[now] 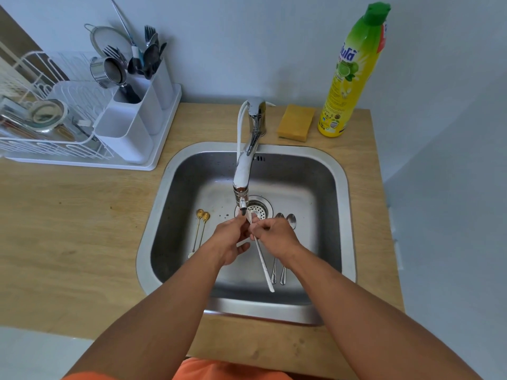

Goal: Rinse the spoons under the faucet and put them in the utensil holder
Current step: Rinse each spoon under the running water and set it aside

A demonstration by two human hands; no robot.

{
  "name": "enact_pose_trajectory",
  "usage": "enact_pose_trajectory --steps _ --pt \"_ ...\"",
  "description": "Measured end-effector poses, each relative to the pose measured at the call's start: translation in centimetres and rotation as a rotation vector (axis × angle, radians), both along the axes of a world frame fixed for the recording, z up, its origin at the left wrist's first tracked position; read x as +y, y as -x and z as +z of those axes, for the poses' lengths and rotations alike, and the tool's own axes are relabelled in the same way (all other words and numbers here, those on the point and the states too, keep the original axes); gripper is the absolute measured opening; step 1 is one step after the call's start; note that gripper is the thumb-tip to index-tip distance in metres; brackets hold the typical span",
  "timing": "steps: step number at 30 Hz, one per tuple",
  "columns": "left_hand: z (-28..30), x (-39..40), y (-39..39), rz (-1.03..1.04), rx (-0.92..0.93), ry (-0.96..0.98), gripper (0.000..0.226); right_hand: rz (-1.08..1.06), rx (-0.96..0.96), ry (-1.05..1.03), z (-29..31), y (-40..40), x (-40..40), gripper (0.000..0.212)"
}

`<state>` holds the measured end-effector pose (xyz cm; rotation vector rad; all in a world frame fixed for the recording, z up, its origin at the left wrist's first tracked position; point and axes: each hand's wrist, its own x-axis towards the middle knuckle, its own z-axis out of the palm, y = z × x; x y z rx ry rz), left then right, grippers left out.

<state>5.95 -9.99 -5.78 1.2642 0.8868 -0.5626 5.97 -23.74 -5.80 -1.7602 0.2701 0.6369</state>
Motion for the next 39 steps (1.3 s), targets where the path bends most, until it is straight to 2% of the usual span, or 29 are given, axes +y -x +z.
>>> enact_pose_trajectory --steps 6,8,11,15,20,26,30,32,39 --pt "-0.3 0.7 0.9 0.014 -0.021 0.262 0.015 0.024 0.042 -0.09 0.1 0.2 -0.6 0.027" --pt "-0.3 0.6 0.9 0.036 -0.017 0.285 0.026 0.042 0.028 -0.112 0.2 0.2 -0.7 0.026" --pt "-0.3 0.2 0.7 0.05 -0.004 0.274 0.04 0.052 0.003 -0.129 0.2 0.5 -0.7 0.026" --pt "0.0 -0.2 0.0 0.088 0.064 0.261 0.032 0.053 -0.007 -0.117 0.2 0.8 -0.9 0.024" --pt "0.9 -0.6 -0.5 0.093 0.129 0.221 0.037 0.062 -0.022 -0.105 0.2 0.9 -1.0 0.026" --pt "1.3 0.0 0.3 -0.013 0.057 0.269 0.035 0.063 -0.038 -0.072 0.3 0.5 -1.5 0.024" --pt "1.2 0.8 0.8 -0.044 0.029 0.291 0.029 0.131 -0.122 -0.044 0.3 0.5 -1.7 0.029" --pt "1.4 1.0 0.7 -0.043 0.04 0.27 0.025 0.162 -0.162 -0.036 0.3 0.6 -1.6 0.031" --pt "2.7 0.2 -0.6 0.027 0.055 0.136 0.037 0.167 -0.201 -0.011 0.6 0.3 -0.9 0.031"
